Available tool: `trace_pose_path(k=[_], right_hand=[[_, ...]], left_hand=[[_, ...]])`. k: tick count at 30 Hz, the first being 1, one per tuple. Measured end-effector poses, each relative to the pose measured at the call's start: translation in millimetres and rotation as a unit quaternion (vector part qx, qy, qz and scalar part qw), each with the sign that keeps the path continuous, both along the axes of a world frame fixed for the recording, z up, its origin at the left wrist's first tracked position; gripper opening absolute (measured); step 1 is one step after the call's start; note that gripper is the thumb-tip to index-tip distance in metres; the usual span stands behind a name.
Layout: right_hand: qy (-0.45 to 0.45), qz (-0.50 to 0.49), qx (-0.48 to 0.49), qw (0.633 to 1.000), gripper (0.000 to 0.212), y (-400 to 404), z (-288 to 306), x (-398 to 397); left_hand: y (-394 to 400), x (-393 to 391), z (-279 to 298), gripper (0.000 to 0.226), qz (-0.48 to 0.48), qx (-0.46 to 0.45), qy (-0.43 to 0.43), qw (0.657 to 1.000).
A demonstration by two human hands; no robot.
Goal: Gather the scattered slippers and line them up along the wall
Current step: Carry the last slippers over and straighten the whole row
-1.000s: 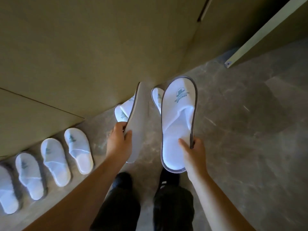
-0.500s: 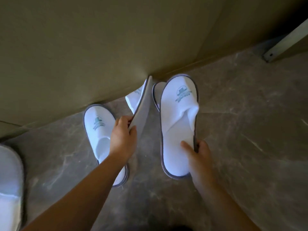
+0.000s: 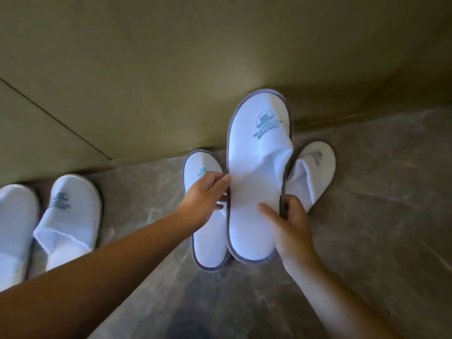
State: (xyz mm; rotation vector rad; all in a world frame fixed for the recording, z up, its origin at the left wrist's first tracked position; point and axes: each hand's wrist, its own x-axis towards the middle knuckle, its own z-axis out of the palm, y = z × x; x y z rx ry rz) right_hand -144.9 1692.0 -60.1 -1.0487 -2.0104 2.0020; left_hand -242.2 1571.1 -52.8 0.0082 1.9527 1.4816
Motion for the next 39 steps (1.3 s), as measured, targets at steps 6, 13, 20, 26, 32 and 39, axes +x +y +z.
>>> trace_pose_path(k=[6,13,20,26,32,39], right_hand=[[-0.016,0.1,-0.06,0.993,0.02,-71,-2,-21],[-0.142,0.213,-0.051,0.965,0.022,-137,-31,-24],[-0.187,0.177,-0.049,0.965,0.034,-208,-76,-29],[-0.244,0.217,0.047,0.944,0.042,-227,-115,-53],[-0.232,0.212,0.302,0.9,0.074,-239,-116,-44],[-0.287,0.257,0.375,0.844,0.119,-272,-125,-42]], left_hand=[[-74,-11,2,0.019,0.09,0.042,-0.105,0.989],[-160,20,-50,0.01,0.154,0.029,-0.146,0.977],[-216,27,-71,0.053,0.192,-0.046,-0.135,0.971],[-264,48,-88,0.047,0.121,-0.233,0.031,0.964],[-303,59,-99,0.056,0.089,-0.353,0.127,0.923],[-307,55,-121,0.093,0.057,-0.423,0.079,0.901]])
